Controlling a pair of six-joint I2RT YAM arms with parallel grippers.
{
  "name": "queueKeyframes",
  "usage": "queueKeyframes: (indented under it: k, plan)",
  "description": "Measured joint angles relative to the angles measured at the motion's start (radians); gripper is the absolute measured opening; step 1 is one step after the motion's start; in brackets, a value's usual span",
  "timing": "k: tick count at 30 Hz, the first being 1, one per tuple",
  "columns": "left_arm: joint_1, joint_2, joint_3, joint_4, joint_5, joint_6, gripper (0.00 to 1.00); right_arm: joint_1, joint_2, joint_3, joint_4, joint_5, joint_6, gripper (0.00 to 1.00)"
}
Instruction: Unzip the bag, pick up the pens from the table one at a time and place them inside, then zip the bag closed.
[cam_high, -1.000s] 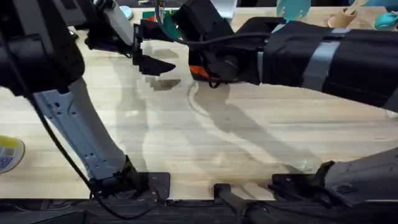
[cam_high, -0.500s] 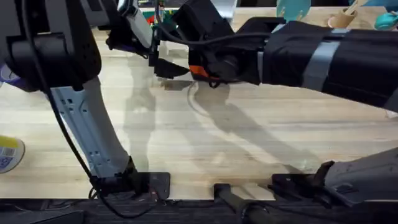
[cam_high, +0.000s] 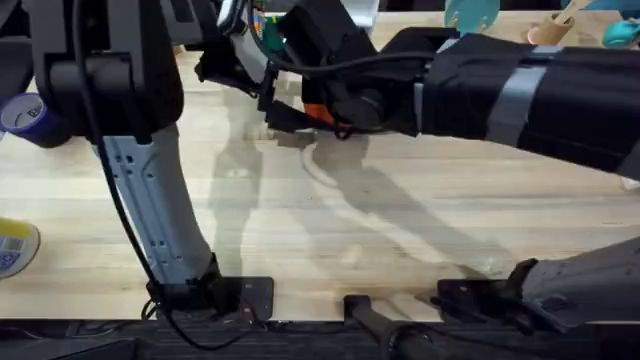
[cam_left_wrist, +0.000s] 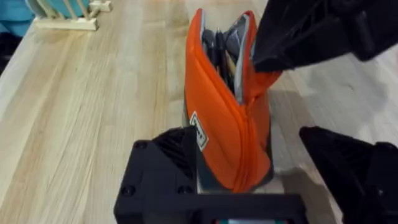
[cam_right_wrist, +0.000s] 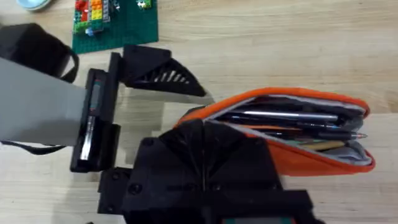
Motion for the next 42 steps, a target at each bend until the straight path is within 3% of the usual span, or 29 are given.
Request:
queueKeyframes:
  k: [3, 7, 15, 19, 25, 42]
  plan:
    - [-0.018, 0.000, 0.000, 0.014, 0.000, -0.001, 0.966, 0.000, 0.000, 0.000, 0.000, 0.000, -0.003, 0.030]
    - [-0.035, 0.000, 0.000, 0.025, -0.001, 0.003, 0.748, 0.000, 0.000, 0.000, 0.000, 0.000, -0.003, 0.031]
    - [-0.038, 0.000, 0.000, 0.043, 0.000, 0.007, 0.415, 0.000, 0.000, 0.000, 0.000, 0.000, -0.006, 0.032]
    - [-0.037, 0.000, 0.000, 0.045, 0.001, 0.007, 0.348, 0.000, 0.000, 0.000, 0.000, 0.000, -0.006, 0.032]
    - [-0.038, 0.000, 0.000, 0.046, 0.001, 0.007, 0.065, 0.000, 0.000, 0.000, -0.003, 0.000, -0.006, 0.032]
    - [-0.038, 0.000, 0.000, 0.045, 0.000, 0.007, 0.042, -0.036, 0.000, 0.000, -0.082, 0.000, -0.006, 0.030]
